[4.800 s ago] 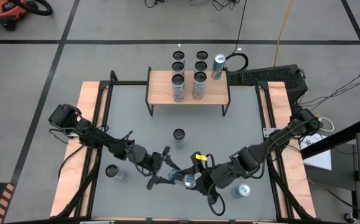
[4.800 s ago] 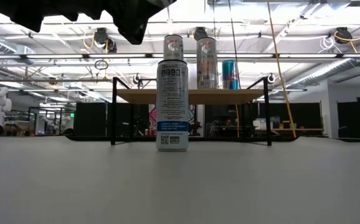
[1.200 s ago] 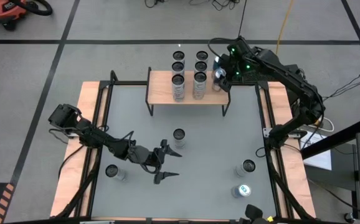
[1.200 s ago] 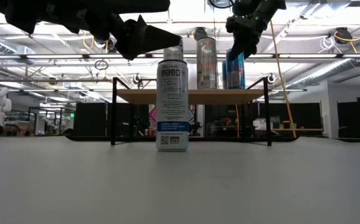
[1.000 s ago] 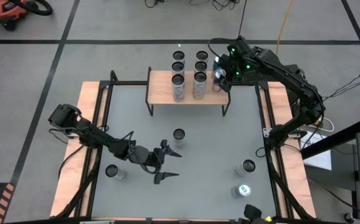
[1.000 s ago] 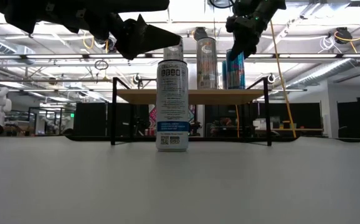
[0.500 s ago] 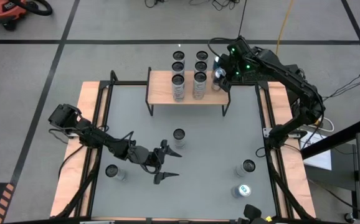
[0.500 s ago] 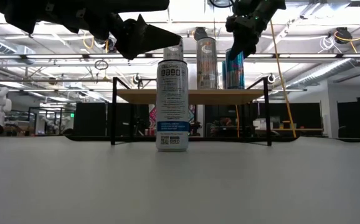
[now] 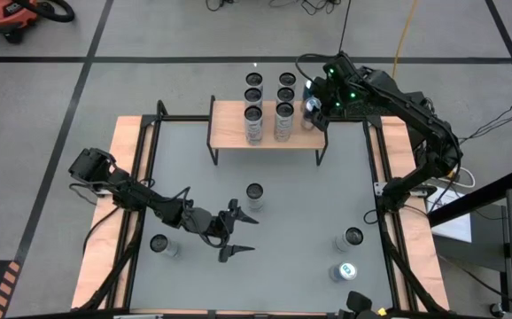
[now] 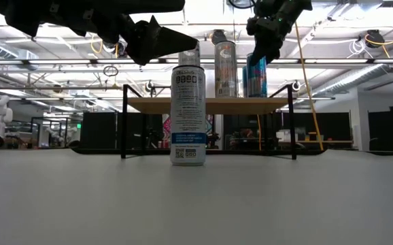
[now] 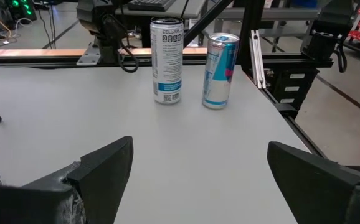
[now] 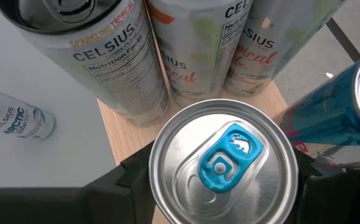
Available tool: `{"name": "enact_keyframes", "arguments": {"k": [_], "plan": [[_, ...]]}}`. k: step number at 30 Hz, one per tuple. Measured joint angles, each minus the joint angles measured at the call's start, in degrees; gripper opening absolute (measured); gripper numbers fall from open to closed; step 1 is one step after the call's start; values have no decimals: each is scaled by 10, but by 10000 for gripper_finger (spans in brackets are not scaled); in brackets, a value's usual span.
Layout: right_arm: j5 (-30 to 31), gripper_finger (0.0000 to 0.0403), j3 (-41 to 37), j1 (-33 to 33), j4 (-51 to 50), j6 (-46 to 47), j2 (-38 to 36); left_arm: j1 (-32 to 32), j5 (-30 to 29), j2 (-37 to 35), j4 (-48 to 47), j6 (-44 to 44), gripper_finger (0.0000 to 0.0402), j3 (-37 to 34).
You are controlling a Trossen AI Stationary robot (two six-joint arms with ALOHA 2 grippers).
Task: Place canned beverage on shelf
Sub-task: Put the top blue soda can on the shelf aligned with the other blue soda can
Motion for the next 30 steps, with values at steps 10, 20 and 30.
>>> {"name": "enact_keyframes", "arguments": {"k": [10,20,30], "plan": [[-2,196,1,0,-6,-4,15,0,0,0,0,0,370,0],[1,197,1,-6,-11,-7,15,0,0,0,0,0,370,0],[8,241,-2,-11,-17,-11,18,0,0,0,0,0,370,0]]}}
